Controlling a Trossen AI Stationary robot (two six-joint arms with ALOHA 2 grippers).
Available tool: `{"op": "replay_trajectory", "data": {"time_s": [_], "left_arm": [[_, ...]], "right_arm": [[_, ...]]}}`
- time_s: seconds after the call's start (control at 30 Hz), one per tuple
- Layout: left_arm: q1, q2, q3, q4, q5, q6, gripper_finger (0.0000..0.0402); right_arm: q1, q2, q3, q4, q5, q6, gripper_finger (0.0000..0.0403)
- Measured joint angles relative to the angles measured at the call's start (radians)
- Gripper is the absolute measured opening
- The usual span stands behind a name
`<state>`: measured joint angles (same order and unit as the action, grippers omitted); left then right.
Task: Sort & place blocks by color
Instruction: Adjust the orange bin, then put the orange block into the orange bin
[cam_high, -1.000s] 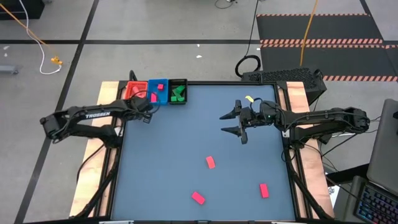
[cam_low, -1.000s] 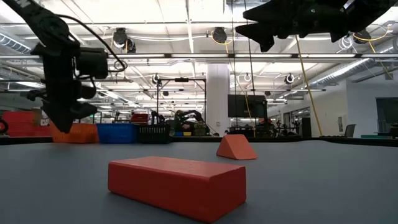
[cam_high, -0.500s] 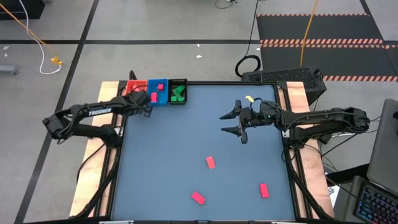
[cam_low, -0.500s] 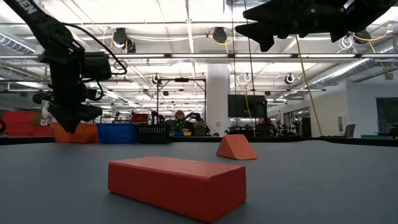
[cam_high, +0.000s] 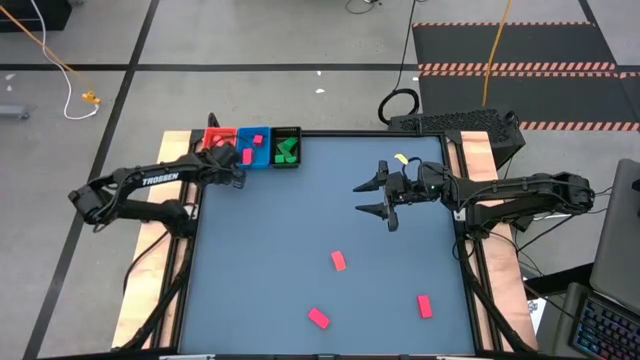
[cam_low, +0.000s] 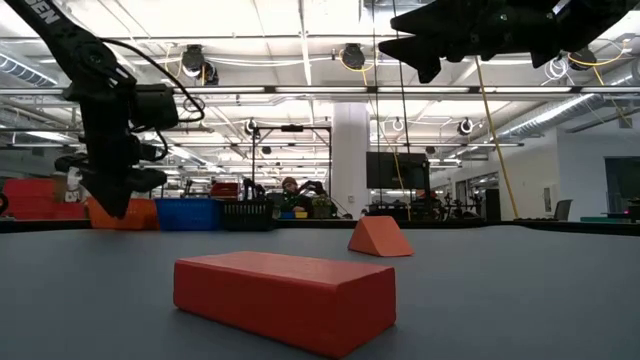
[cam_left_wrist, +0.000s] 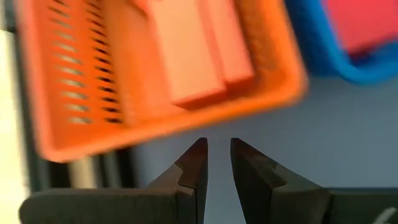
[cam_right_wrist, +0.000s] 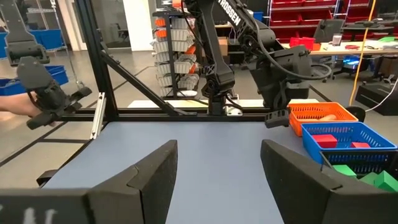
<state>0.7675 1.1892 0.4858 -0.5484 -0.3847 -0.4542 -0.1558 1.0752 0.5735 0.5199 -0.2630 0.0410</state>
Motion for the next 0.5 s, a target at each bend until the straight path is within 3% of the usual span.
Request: {"op": "replay_trajectory", "data": {"time_s": [0.2,0.37,0.5], "left_arm": [[-0.082,-0.042,0.0,0.001,0.064,-0.036,0.0074],[-0.17,-0.164,0.0,0.011,0.07,-0.082,0.0074],[-0.3,-0.263,0.0,0.112,0.097,-0.082,0.0074]], "right_arm": [[0.0,0.0,0.0,-0.001,0.0,0.0,0.0226],[0.0,0.0,0.0,-0.001,0.0,0.0,0.0226],[0.0,0.0,0.0,-0.001,0.002,-0.011,0.0226]]}}
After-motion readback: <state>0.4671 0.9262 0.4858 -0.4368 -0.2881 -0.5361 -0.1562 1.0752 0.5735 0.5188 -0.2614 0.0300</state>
